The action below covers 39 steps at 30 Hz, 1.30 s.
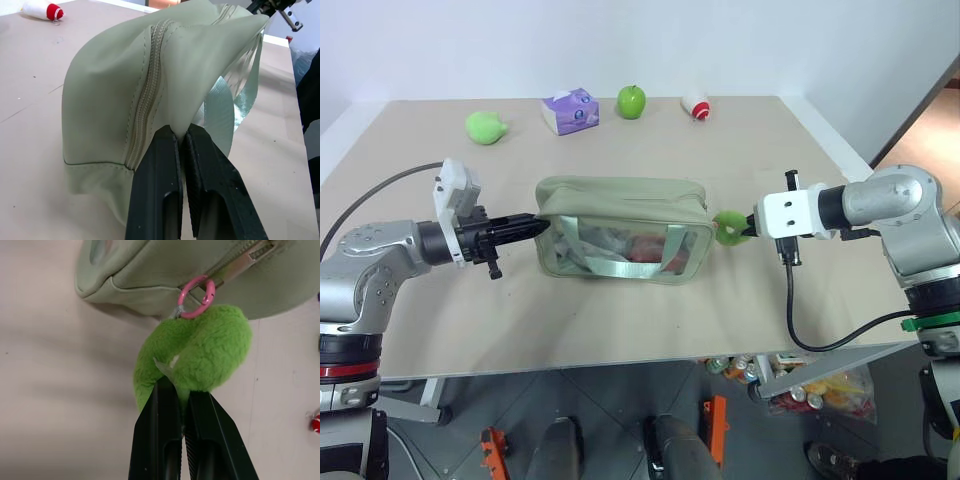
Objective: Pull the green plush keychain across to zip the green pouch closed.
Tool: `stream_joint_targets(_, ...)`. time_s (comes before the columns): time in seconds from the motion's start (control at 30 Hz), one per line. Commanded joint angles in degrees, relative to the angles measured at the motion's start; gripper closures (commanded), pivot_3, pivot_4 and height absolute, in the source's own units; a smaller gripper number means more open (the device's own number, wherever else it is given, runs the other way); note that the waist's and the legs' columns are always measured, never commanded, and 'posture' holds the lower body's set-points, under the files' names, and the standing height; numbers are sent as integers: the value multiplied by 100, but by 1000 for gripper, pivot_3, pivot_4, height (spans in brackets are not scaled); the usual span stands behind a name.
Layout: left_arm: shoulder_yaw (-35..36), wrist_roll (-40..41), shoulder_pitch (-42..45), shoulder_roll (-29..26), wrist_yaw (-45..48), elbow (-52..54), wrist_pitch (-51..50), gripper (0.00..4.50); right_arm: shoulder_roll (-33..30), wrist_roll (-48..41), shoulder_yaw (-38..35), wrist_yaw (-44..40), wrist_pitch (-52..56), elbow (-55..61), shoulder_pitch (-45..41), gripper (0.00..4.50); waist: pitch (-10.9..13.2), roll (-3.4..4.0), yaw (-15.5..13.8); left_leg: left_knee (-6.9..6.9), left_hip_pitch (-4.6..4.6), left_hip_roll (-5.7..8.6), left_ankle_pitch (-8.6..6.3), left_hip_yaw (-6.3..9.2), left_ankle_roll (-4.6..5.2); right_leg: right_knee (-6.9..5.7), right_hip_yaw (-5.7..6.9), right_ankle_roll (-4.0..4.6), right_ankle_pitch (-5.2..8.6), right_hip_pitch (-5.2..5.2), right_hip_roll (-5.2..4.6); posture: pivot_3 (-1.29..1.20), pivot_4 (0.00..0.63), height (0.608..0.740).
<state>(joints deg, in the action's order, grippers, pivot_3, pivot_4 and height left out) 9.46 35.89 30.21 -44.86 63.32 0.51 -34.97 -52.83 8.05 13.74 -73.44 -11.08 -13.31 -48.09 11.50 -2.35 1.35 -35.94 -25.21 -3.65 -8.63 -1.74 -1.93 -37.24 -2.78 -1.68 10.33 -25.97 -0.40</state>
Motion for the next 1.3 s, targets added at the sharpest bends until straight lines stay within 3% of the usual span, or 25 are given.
stream_joint_targets(0.03,80,46,58,-89,16,123,-35,4500,103,240,255,84,-310,278,340,4449,-1,-2,1,0,2,0,0,0,0,0,0,0,0,1,0,0,150,740)
stream_joint_targets(0.53,175,145,-93,-68,-116,321,-160,4500,378,724,809,174,-885,620,771,4449,-2,-3,1,-4,10,-1,0,3,0,-1,2,0,0,9,2,0,150,740)
stream_joint_targets(1.07,351,382,-234,-6,-338,388,-279,4500,-17,-678,-293,-530,1022,-105,138,4449,-1,-2,1,-3,10,-1,0,3,0,-1,2,1,-1,9,2,0,150,740)
stream_joint_targets(1.1,350,390,-208,2,-381,344,-320,3930,-40,-754,-343,-587,1134,-94,155,4500,-1,-2,1,-2,11,-2,0,3,0,-1,3,1,0,9,3,0,150,740)
stream_joint_targets(1.13,343,393,-177,5,-410,298,-345,3771,-51,-804,-362,-627,1212,-91,154,4500,-1,-2,1,-2,11,-1,0,3,0,-1,2,1,0,8,2,0,150,740)
stream_joint_targets(1.17,361,484,-111,13,-427,211,-485,3403,-26,-879,-396,-618,1398,-78,144,3982,-1,-2,1,-2,10,-1,0,3,0,-1,2,1,0,8,2,0,150,740)
stream_joint_targets(1.2,399,609,-72,8,-388,188,-594,3145,-22,-1000,-424,-677,1580,-21,167,3833,-1,-2,1,-2,9,-1,0,3,0,-1,2,1,-1,8,2,0,150,740)
stream_joint_targets(1.3,425,733,10,-45,-316,163,-724,2052,-48,-1158,-451,-759,1850,99,266,2818,-1,-2,1,-4,9,-1,0,3,0,-1,2,1,-1,8,2,0,150,740)
